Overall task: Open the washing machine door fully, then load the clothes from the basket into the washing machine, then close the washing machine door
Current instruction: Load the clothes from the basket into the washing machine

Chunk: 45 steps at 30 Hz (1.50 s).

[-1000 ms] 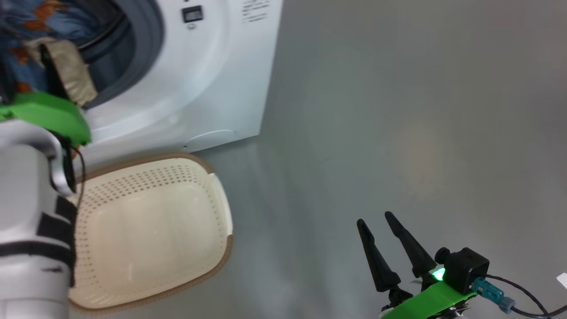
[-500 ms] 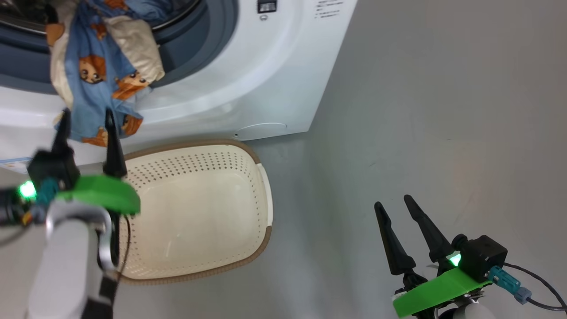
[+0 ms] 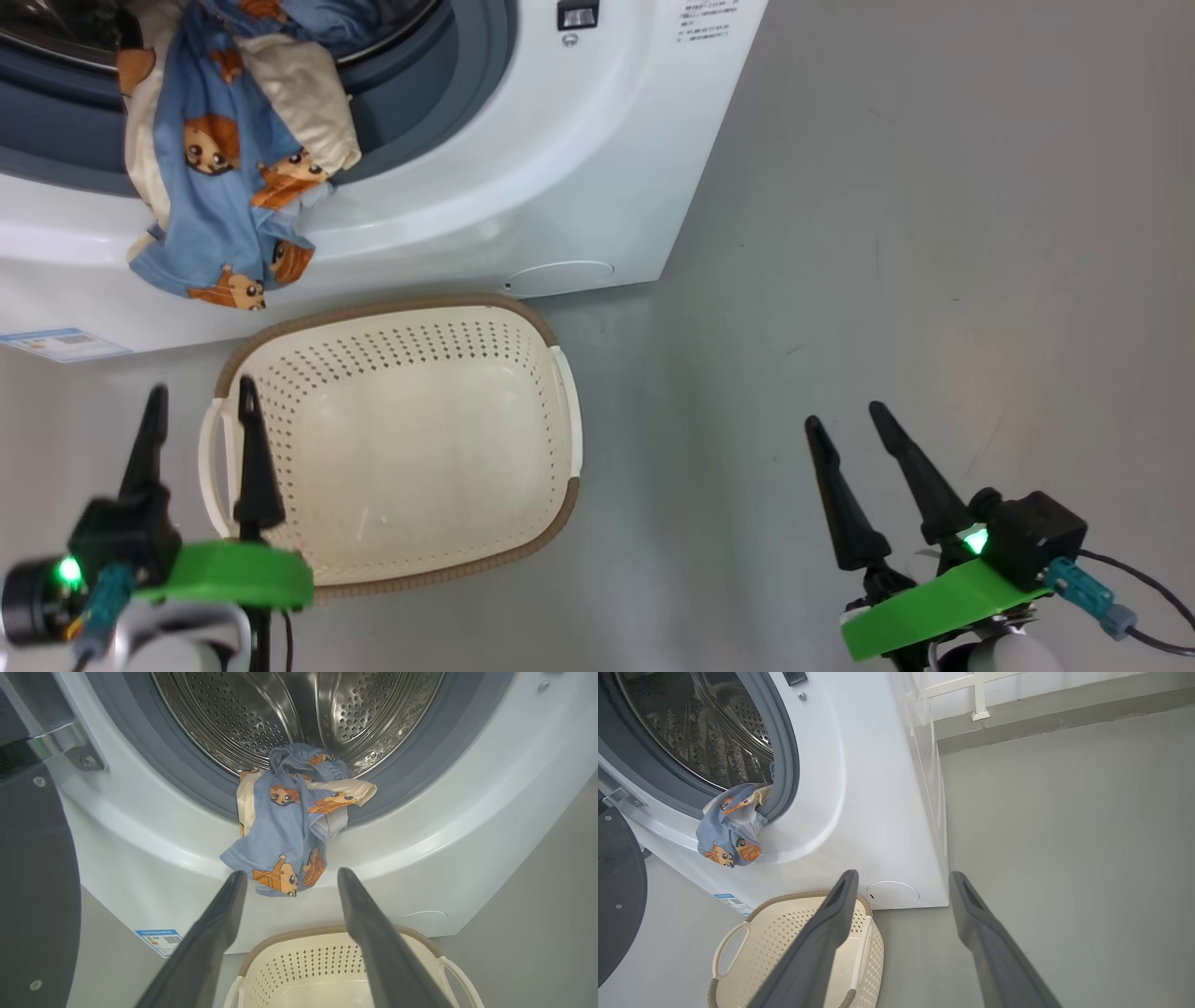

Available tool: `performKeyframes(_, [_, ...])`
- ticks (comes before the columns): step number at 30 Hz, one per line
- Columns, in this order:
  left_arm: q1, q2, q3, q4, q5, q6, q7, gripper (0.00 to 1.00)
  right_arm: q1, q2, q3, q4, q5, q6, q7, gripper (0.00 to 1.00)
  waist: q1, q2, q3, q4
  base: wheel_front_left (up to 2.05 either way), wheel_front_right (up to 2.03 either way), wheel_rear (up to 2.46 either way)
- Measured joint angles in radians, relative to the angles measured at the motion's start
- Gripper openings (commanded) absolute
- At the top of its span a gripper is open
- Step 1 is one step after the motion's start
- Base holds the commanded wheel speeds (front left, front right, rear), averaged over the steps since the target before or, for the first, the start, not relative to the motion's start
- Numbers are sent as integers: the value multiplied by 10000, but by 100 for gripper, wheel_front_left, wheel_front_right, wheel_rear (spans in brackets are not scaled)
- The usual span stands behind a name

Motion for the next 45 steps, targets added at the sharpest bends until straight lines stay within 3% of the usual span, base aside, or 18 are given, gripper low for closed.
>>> performKeyframes(13, [1155,-13,52,-1588,-157,293,376,100,159,-2,-188,-144,-8,0,0,100,1,0,-32,107,0,0,0])
performKeyframes(20, [1124,71,-40,-1595,-242,222,481,100,151,-4,-130,-148,-6,0,0,100,0,0,94,36,0,0,0])
performKeyframes(34, [-1427,767,25,702,-393,-236,564,100,-22,0,19,-284,102,0,0,100,1,0,608,-596,0,0,0])
performKeyframes(45, [-3476,1808,368,3074,-307,-297,562,100,-216,2,226,-393,303,0,0,100,0,0,1260,-1256,0,0,0])
